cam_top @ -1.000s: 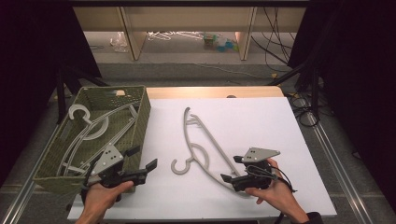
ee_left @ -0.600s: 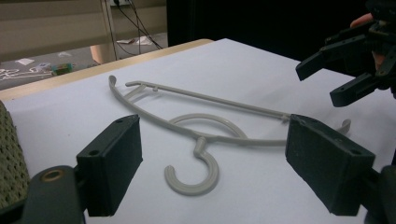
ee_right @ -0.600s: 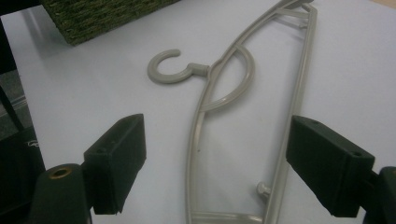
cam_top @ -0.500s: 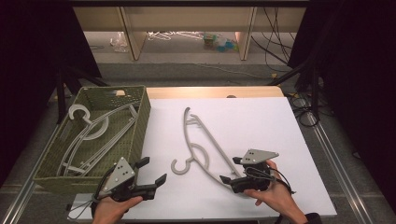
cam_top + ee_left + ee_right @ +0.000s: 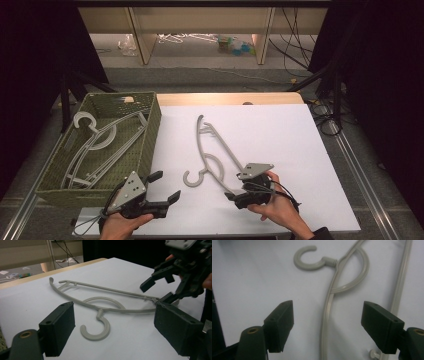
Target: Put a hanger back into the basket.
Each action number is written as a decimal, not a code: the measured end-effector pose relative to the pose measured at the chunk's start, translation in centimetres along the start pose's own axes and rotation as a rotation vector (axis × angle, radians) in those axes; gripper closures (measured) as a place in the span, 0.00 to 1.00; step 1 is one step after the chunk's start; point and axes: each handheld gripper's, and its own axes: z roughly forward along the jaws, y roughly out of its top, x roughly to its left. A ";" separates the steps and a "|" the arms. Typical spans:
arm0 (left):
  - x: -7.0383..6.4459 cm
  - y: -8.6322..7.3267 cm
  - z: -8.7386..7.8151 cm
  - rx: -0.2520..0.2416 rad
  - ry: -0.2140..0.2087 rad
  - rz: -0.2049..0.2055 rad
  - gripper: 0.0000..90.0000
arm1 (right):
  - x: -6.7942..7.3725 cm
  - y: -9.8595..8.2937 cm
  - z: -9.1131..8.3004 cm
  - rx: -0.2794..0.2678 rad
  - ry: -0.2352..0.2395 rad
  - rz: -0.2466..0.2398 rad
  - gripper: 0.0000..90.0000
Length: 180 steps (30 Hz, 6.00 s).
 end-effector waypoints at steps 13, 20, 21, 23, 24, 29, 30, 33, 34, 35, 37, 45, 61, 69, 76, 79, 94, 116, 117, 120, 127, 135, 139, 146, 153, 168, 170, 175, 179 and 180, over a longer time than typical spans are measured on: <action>-0.1 -0.1 0.0 0.002 -0.028 0.004 0.19 | -0.3 1.9 4.4 0.202 0.044 0.008 0.59; -0.1 -0.2 0.2 0.019 -0.030 0.014 0.19 | -0.6 3.0 5.1 0.287 0.034 -0.004 0.74; -0.1 -0.2 0.1 0.020 -0.028 0.014 0.19 | -0.6 3.2 5.2 0.299 0.036 0.003 0.76; 0.1 -0.1 0.1 0.014 -0.027 0.029 0.19 | -0.5 3.6 5.4 0.323 0.030 -0.006 0.76; 0.0 -0.1 0.2 0.015 -0.026 0.023 0.19 | -0.5 3.7 5.4 0.338 0.027 -0.010 0.76; -0.2 -0.2 0.3 0.030 -0.026 0.039 0.19 | -0.7 4.3 5.7 0.379 0.030 -0.013 0.81; -0.2 -0.2 0.3 0.035 -0.025 0.046 0.19 | -0.9 4.3 5.8 0.377 0.039 -0.023 0.83; -0.2 -0.4 0.4 0.053 -0.025 0.054 0.19 | -1.2 4.2 5.8 0.373 0.049 -0.010 0.85; -0.2 -0.3 0.4 0.049 -0.026 0.054 0.19 | -1.1 4.2 5.7 0.375 0.050 -0.009 0.85; -0.2 -0.3 0.4 0.046 -0.028 0.048 0.19 | -1.0 4.2 5.7 0.375 0.042 -0.016 0.85; -0.1 -0.3 0.4 0.046 -0.029 0.051 0.19 | -0.8 4.2 5.7 0.373 0.030 -0.038 0.86; 0.2 -0.3 0.3 0.050 -0.017 0.067 0.19 | -0.7 4.2 5.4 0.368 0.020 -0.077 0.91; 0.1 -0.1 1.8 0.117 0.022 0.136 0.27 | -0.4 3.1 -0.3 0.336 0.163 -0.210 0.91; -0.4 -0.2 3.8 0.212 -0.015 0.227 0.31 | 0.3 3.4 -2.5 0.300 0.241 -0.252 0.91; -1.0 0.1 5.2 0.254 -0.074 0.367 0.38 | 0.1 3.5 -4.1 0.276 0.261 -0.262 0.91; -1.0 0.2 5.7 0.275 -0.091 0.394 0.37 | 0.0 3.5 -4.5 0.273 0.263 -0.269 0.91; -1.9 0.1 9.2 0.349 -0.176 0.567 0.54 | 0.0 3.6 -4.7 0.256 0.291 -0.304 0.91; -3.4 3.8 7.9 0.393 -0.258 0.490 0.86 | -1.9 3.7 -5.6 0.135 0.164 -0.279 0.64; -3.3 3.9 7.9 0.392 -0.261 0.470 0.86 | -1.9 3.9 -5.6 0.125 0.150 -0.264 0.60; -3.2 4.0 7.6 0.390 -0.269 0.403 0.87 | -1.9 4.1 -5.9 0.096 0.144 -0.225 0.49; -2.1 4.5 6.9 0.405 -0.239 0.308 0.87 | -1.9 4.7 -6.7 -0.004 0.070 -0.177 0.38; -1.6 5.0 5.2 0.413 -0.218 0.251 0.87 | -1.4 4.8 -7.7 -0.084 0.029 -0.156 0.37; -0.8 5.3 4.1 0.400 -0.183 0.222 0.87 | -0.7 4.3 -7.8 -0.122 0.034 -0.138 0.36; 1.0 5.4 2.0 0.380 -0.125 0.170 0.87 | -0.7 2.0 -7.7 -0.244 -0.037 -0.041 0.35; 1.7 6.0 0.7 0.321 -0.095 0.134 0.87 | -1.1 0.7 -7.4 -0.248 -0.054 0.015 0.31; 3.2 10.6 -3.2 0.275 -0.072 0.116 0.87 | -1.3 0.1 -6.6 -0.247 -0.049 0.021 0.31; 3.8 11.4 -4.0 0.259 -0.038 0.135 0.87 | -1.3 0.1 -6.6 -0.243 -0.050 0.025 0.31; 5.8 13.3 -6.0 0.230 0.037 0.141 0.87 | -1.4 -0.1 -6.3 -0.234 -0.046 0.029 0.31; 7.8 13.8 -7.2 0.211 0.097 0.113 0.87 | -1.3 -0.1 -6.2 -0.234 -0.046 0.032 0.31; 8.2 13.8 -7.4 0.208 0.117 0.105 0.87 | -1.4 -0.2 -6.2 -0.234 -0.046 0.031 0.31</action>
